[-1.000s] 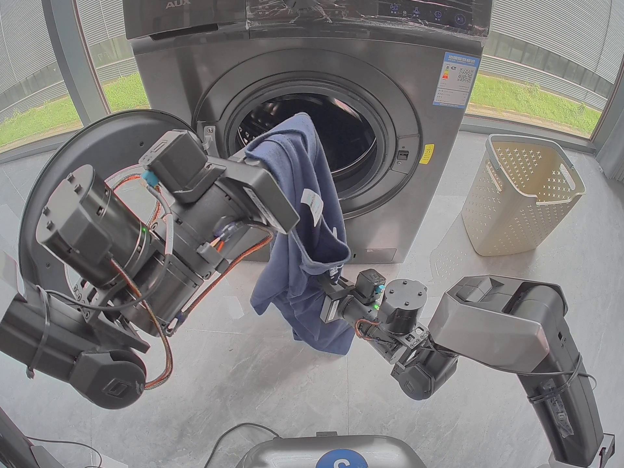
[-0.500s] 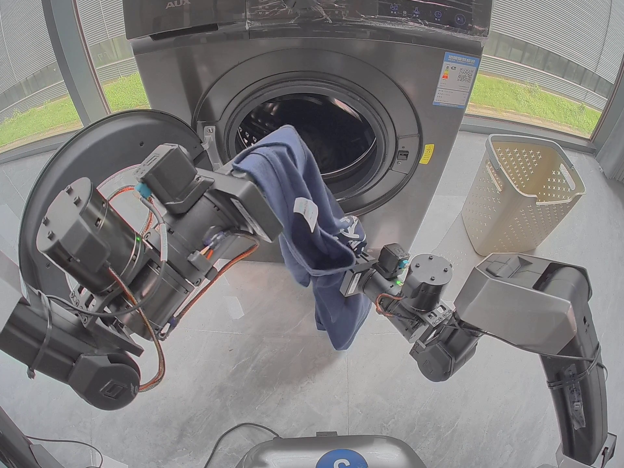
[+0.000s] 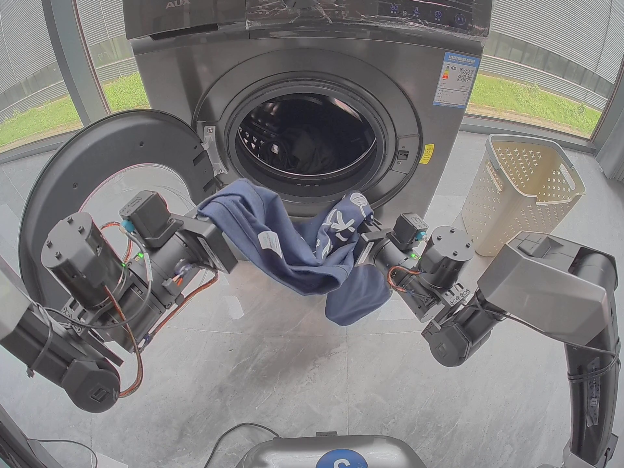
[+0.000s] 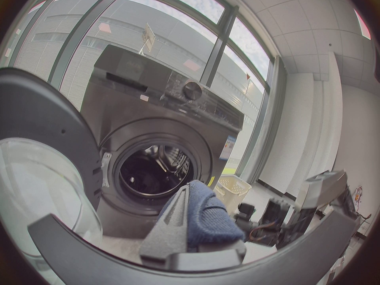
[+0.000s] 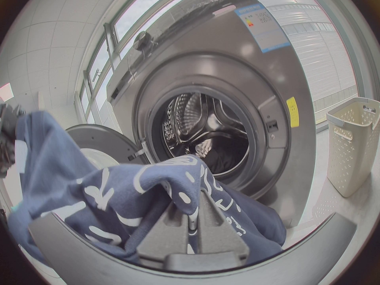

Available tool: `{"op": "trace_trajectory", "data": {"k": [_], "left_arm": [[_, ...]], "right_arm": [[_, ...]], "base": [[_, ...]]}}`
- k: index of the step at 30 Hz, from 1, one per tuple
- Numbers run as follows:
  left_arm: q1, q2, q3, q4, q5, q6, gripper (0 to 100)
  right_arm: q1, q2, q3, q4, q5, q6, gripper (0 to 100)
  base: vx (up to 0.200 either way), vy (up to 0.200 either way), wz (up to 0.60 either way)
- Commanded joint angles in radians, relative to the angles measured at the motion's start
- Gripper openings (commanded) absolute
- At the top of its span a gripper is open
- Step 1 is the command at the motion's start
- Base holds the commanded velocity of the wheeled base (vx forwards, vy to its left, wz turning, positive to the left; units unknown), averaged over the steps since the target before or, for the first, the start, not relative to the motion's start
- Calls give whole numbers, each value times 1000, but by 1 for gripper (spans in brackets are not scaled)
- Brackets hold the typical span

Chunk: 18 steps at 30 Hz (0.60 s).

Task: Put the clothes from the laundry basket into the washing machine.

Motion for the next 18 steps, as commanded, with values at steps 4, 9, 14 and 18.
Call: {"op": "trace_trajectory", "data": {"k": [4,9,14,18], "left_arm": [[28,119,48,0,-1,-9,0],[36,223,48,0,7,-26,0],[53,343,54,0,7,-25,0],[65,409,50,-1,-1,-22,0]], "right_arm": [[27,-116,8,-15,-13,-2,0],[62,-130,8,-17,-50,7,0],[68,-129,8,-17,-53,9,0],[68,-130,11,-17,-53,10,0]], "base": [[0,0,0],[0,0,0],[0,0,0],[0,0,0]]}}
